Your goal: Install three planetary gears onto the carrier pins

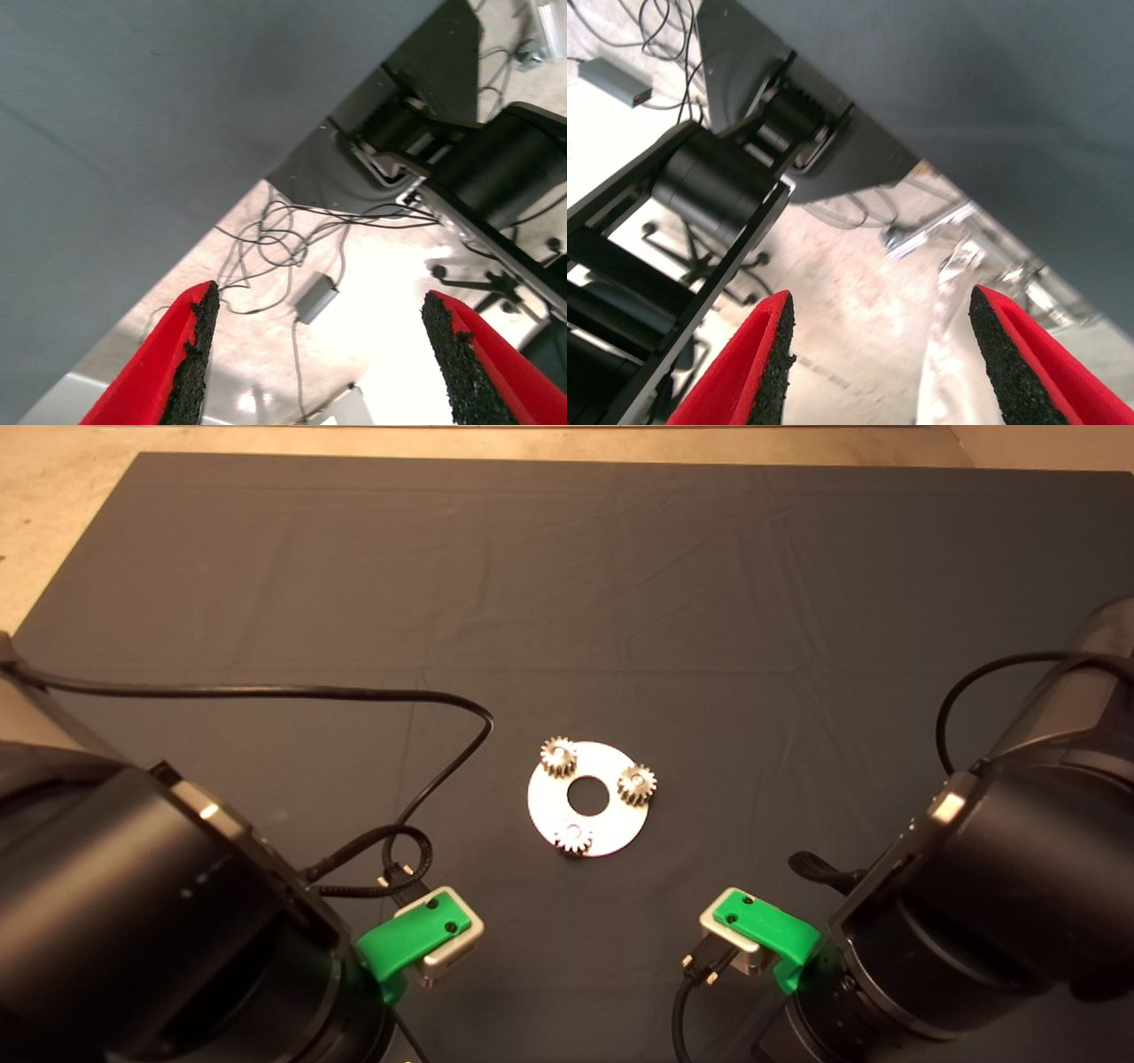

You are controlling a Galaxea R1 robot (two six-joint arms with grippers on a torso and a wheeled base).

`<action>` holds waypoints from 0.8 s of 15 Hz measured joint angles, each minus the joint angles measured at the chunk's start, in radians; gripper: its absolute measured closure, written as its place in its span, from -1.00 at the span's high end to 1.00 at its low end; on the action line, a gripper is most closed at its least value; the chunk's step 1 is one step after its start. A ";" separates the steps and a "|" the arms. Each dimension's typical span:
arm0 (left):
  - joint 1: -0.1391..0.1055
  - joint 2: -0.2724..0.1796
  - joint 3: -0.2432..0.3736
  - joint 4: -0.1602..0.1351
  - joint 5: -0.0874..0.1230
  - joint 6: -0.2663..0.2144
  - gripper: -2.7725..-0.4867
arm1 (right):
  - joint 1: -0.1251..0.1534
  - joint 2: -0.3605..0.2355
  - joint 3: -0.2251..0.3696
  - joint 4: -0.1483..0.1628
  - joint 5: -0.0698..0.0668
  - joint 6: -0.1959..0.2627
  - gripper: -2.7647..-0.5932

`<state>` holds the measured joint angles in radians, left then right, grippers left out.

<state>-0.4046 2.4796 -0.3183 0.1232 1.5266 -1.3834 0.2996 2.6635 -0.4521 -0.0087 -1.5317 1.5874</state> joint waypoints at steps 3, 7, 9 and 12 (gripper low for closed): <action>0.083 0.000 0.000 0.060 0.000 0.000 -0.03 | -0.095 -0.052 0.004 -0.037 -0.003 0.000 -0.22; 0.174 -0.029 0.000 0.111 0.000 -0.001 -0.03 | -0.193 -0.088 0.011 -0.101 -0.002 -0.004 -0.22; 0.187 -0.046 0.000 0.123 0.001 -0.001 -0.03 | -0.204 -0.099 0.011 -0.117 -0.002 -0.009 -0.22; 0.197 -0.057 0.000 0.132 0.000 -0.001 -0.03 | -0.212 -0.105 0.011 -0.126 -0.002 -0.016 -0.22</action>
<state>-0.2077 2.4228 -0.3179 0.2555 1.5268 -1.3840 0.0879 2.5587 -0.4411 -0.1347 -1.5340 1.5711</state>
